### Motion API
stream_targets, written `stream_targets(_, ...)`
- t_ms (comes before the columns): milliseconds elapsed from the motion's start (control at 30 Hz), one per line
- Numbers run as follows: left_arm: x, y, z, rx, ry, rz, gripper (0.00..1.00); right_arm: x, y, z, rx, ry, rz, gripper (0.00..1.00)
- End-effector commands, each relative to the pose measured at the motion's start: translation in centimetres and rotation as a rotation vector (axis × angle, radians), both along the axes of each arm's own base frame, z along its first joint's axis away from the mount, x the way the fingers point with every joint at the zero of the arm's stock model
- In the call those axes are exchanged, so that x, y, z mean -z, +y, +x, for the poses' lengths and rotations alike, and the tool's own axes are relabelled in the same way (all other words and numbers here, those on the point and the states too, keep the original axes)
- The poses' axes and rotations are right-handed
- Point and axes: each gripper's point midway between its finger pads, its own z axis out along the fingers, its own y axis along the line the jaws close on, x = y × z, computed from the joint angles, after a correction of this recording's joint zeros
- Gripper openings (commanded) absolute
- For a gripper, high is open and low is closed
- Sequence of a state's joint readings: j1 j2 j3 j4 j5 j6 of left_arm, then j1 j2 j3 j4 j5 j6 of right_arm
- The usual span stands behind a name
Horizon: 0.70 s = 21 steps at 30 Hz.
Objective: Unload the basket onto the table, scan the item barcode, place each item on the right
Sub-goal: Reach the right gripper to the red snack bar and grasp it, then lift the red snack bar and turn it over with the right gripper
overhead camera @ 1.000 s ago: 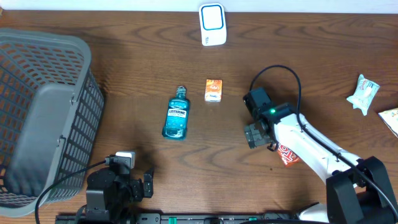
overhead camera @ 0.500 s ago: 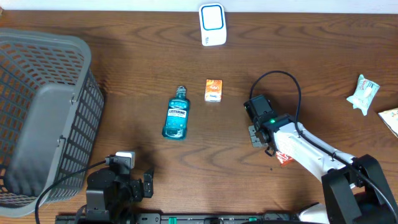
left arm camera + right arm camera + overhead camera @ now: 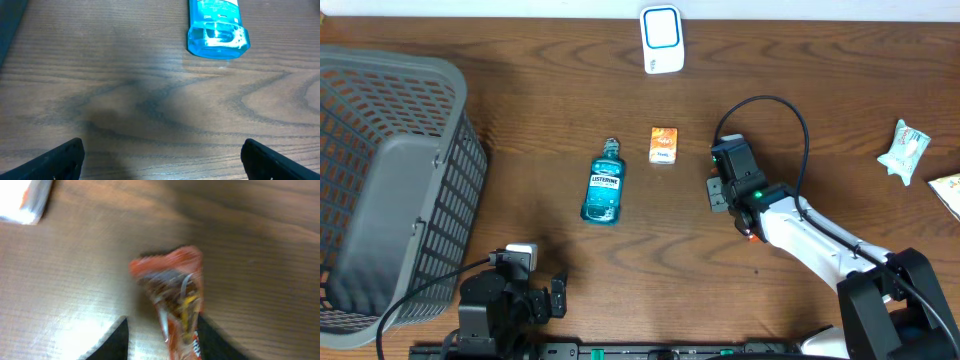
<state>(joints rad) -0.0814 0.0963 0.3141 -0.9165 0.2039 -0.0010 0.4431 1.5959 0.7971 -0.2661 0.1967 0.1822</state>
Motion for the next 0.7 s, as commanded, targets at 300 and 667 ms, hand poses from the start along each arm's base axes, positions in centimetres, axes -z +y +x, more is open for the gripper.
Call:
stream_targets(300,0.2,-0.1,-0.1,0.001,0.008,-0.004,1.00,0.4,-0.8,-3.7,-0.187,0.158,-0.110,0.75)
stream_targets(667,0.2,-0.1,-0.1,0.001,0.008,-0.004,1.00,2.2,-4.3,-2.7,-0.116,0.008,-0.273,0.34)
